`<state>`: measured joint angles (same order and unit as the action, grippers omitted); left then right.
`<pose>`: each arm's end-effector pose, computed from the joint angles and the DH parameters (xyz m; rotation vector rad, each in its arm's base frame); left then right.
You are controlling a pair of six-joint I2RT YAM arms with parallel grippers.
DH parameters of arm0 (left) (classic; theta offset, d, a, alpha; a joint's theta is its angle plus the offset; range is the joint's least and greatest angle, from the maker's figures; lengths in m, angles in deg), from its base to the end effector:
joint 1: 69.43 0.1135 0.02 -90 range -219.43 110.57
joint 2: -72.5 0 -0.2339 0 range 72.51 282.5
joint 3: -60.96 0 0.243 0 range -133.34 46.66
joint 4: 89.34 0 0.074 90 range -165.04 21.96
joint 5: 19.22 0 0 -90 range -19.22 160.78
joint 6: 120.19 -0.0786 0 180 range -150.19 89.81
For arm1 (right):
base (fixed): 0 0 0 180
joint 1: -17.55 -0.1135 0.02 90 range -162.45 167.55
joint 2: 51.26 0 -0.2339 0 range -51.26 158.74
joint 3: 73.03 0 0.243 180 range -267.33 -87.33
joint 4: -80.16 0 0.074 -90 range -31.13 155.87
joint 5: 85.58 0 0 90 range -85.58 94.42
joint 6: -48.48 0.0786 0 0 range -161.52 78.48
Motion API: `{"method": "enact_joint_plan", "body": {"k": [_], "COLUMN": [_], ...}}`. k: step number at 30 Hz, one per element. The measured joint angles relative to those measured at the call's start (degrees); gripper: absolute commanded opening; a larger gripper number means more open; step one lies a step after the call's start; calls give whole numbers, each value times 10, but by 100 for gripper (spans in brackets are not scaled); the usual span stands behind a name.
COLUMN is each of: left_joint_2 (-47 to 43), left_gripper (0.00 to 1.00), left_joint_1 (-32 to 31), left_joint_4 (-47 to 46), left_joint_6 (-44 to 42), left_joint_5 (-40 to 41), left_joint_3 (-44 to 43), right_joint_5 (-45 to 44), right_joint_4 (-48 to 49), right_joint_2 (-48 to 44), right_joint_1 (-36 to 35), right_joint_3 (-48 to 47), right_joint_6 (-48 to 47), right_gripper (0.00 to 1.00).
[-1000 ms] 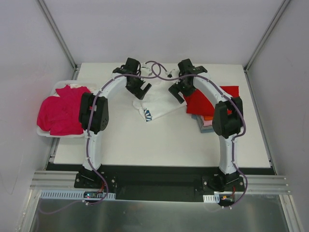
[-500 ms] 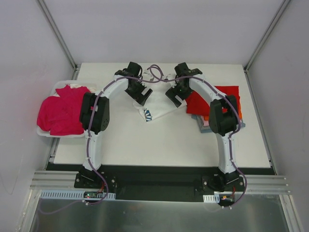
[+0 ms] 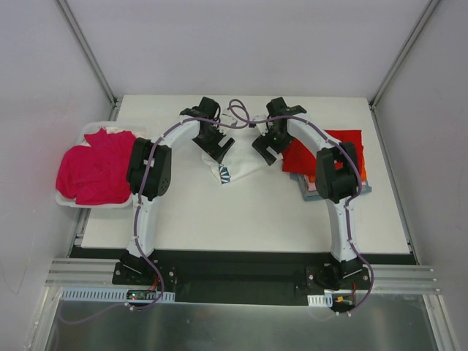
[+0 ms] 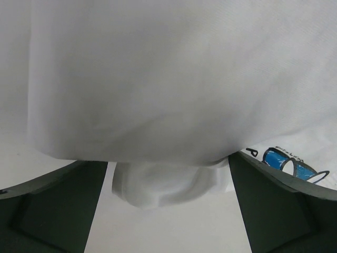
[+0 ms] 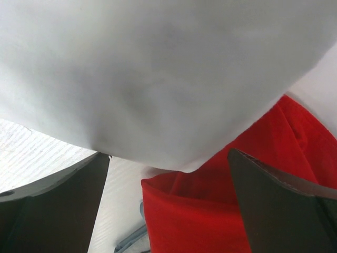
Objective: Fold and stack the t-shirts
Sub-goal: Put the neatly folded tshirt into the corner of the board with the right arm
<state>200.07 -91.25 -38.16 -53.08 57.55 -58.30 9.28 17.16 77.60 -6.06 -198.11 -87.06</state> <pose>0.4384 -0.1949 0.1341 1.0620 2.3666 -0.2941 0.4273 0.1941 0.1396 -1.5677 2.2327 0.0070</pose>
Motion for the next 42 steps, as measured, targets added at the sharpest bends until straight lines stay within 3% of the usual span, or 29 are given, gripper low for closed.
{"method": "enact_joint_plan", "body": {"k": [23,27,29,33,34,35,36,37,38,42], "left_joint_2": [2,2,2,2,2,2,2,2,2,2], "left_gripper": [100,99,98,79,65,57,44,29,1,0], "left_joint_1": [-19,-22,-22,-23,-24,-25,-27,-29,-31,-43], "left_joint_4": [9,11,12,18,20,22,24,26,28,28], "left_joint_6": [2,4,6,11,13,15,18,21,24,28], "left_joint_5": [50,61,61,62,63,63,63,64,64,79], "left_joint_3": [-5,-5,-5,-5,-5,-5,-5,-5,-5,-2], "right_joint_5": [80,79,77,74,74,73,74,74,74,69], "right_joint_4": [-11,-11,-11,-12,-12,-13,-14,-14,-13,-2], "right_joint_2": [30,30,30,30,30,30,30,30,30,20], "right_joint_1": [5,5,5,5,5,5,5,5,5,1], "right_joint_3": [-1,-1,-1,-1,-1,-1,-1,-1,1,20], "right_joint_6": [-35,-37,-38,-41,-40,-41,-40,-40,-40,-32], "right_gripper": [98,91,76,43,38,33,15,3,1,1]}}
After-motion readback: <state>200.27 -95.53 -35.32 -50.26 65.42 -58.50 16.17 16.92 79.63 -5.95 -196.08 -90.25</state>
